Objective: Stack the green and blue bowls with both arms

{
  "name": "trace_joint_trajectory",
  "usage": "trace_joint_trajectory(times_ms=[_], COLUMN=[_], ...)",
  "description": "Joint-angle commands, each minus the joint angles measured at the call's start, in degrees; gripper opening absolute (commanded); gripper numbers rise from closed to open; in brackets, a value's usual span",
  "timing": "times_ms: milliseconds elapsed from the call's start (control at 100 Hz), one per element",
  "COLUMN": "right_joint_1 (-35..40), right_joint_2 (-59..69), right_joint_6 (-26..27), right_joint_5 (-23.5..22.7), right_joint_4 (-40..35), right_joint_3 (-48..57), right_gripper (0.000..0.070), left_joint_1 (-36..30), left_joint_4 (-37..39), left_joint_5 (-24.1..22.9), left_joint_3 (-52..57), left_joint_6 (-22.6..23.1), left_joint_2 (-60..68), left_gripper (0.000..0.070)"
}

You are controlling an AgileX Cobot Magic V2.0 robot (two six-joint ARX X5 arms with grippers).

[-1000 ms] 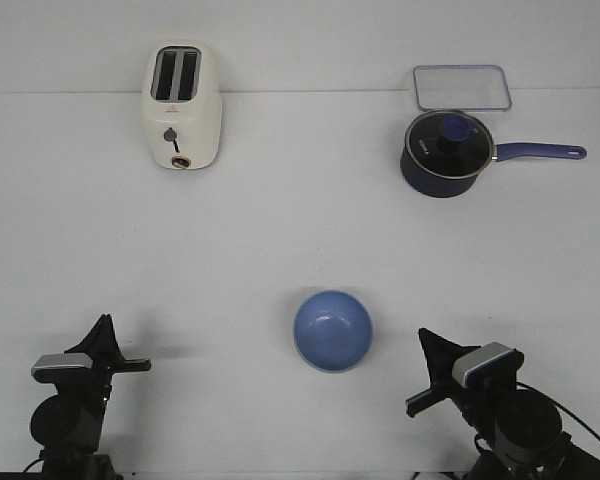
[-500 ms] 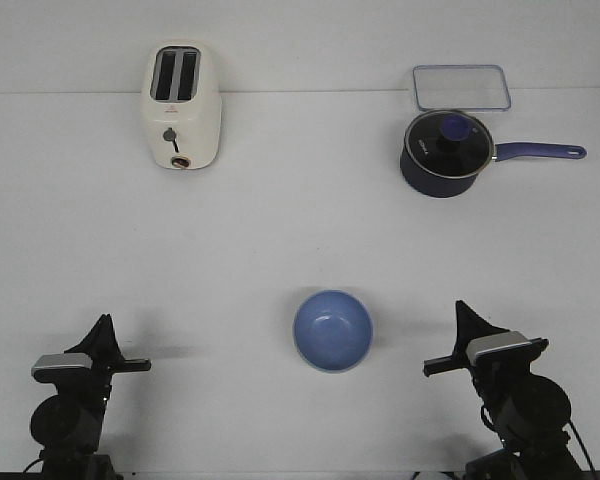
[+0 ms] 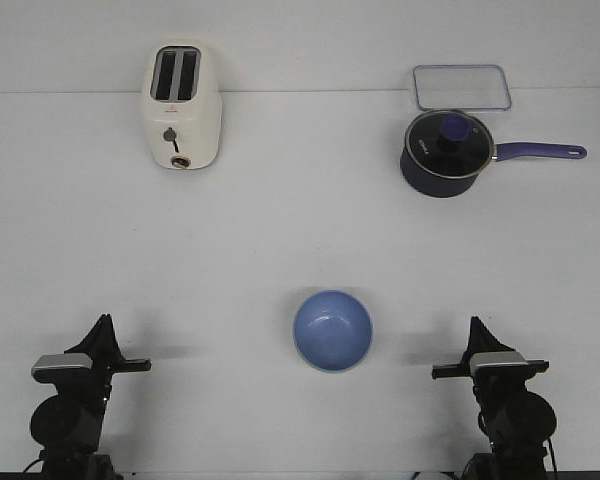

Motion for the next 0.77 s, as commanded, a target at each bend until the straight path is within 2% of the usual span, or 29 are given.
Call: trace_joint_trajectory(times_ms=[0, 180, 760], right_joint_1=[-0.11, -0.09, -0.11], right_joint_2=[-0.04, -0.02, -0.04], right_joint_6=[-0.33, 1.77, 1.7], right_joint_5=[-0.13, -0.15, -0.13], right_joint_4=[1.27, 1.33, 3.17], right_joint_3=[-0.15, -0.15, -0.13], right_gripper=[0.0008, 0.0008, 0.0008], left_joint_1=[0.11, 0.11, 0.11], left_joint_4=[0.81, 0.87, 0.87], left_joint_5=[0.07, 0.07, 0.07], left_joint_3=[-1.16, -1.16, -1.16], left_joint_6=[0.85, 0.85, 0.85], left_joint_2=[-0.09, -0.09, -0.09], left_gripper=[0.0015, 0.0015, 0.0015])
